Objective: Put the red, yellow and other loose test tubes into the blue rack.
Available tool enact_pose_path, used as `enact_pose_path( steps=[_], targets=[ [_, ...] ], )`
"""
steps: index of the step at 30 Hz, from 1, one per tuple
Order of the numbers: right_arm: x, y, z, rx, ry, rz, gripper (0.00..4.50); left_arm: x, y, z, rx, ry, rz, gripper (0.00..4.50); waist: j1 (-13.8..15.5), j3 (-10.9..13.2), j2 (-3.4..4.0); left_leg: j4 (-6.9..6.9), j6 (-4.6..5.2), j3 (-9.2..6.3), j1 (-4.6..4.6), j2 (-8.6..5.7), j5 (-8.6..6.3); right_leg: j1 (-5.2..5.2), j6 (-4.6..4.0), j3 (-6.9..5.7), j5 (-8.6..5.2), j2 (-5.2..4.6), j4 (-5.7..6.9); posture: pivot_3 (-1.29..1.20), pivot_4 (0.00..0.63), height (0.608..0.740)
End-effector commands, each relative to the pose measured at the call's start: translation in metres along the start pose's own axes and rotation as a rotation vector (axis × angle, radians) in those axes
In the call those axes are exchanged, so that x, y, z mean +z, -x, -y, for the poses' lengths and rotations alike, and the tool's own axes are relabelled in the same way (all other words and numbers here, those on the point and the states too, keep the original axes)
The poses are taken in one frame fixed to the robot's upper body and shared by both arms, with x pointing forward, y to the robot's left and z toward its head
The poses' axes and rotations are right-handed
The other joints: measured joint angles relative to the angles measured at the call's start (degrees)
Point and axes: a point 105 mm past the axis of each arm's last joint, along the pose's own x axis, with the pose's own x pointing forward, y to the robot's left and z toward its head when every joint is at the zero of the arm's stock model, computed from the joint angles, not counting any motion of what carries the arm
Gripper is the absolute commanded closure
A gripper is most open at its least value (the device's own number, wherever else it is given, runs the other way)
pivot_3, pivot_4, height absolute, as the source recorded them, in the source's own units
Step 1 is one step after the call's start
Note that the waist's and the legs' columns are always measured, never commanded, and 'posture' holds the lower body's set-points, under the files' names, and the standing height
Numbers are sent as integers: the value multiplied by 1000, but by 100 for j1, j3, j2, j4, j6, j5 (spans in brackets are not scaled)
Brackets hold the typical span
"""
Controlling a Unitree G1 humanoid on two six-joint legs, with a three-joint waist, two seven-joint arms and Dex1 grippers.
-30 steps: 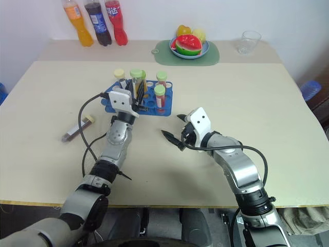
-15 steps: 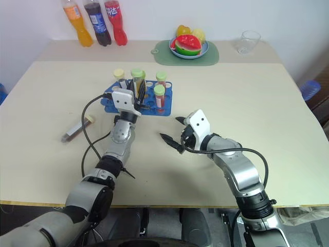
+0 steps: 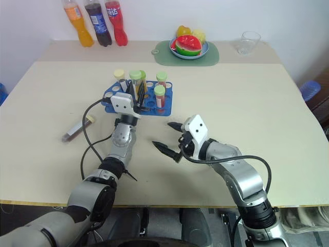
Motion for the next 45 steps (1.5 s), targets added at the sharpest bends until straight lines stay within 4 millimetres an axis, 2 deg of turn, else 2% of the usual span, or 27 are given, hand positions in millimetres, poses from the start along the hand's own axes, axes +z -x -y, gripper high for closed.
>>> enact_pose_path(
  steps=[1, 11, 24, 31, 37, 40, 45],
  targets=[
    [12, 1, -8, 26, 21, 38, 0, -1, -3, 0, 5, -9, -5, 3667, 1, 0, 0, 0, 0, 0, 0, 0, 0, 0, 0, 0, 0, 0, 0, 0, 150, 734],
    [11, 2, -7, 23, 4, 36, 0, 4, -14, -1, 20, -31, 9, 3667, -2, 0, 0, 0, 0, -1, -1, 0, 0, 0, 0, -1, 0, 1, 0, 0, 150, 734],
    [12, 3, -7, 16, -5, 43, 0, -4, -8, 0, 7, -7, -20, 3667, -1, 0, 0, 1, 0, -1, -1, 0, 0, 0, 0, -1, 0, 1, 1, 0, 150, 734],
    [13, 2, -7, 19, -7, 47, 0, -5, -7, 0, 6, 17, -29, 101, -3, 0, 0, 1, 0, -1, -1, 0, 1, 0, 0, -1, 0, 1, 1, 0, 150, 734],
    [13, 0, -8, 23, -8, 49, 0, 4, -9, -9, 33, 27, 15, 42, -5, 0, 0, 1, 0, -1, -1, 0, 0, 0, 0, -1, 0, 1, 2, 0, 150, 734],
    [13, 0, -9, 24, -6, 50, 0, 22, -9, -19, 32, 32, 89, 42, -15, 0, 0, 1, 0, -2, -1, 0, 1, 0, 0, -1, 0, 1, 2, 0, 150, 734],
    [14, 2, -8, 19, -1, 51, 0, 68, 1, -49, 5, 14, 189, 42, -35, 0, 1, 1, 0, -3, 0, 5, 1, -1, 0, 0, 0, 2, 6, 0, 150, 734]
  ],
)
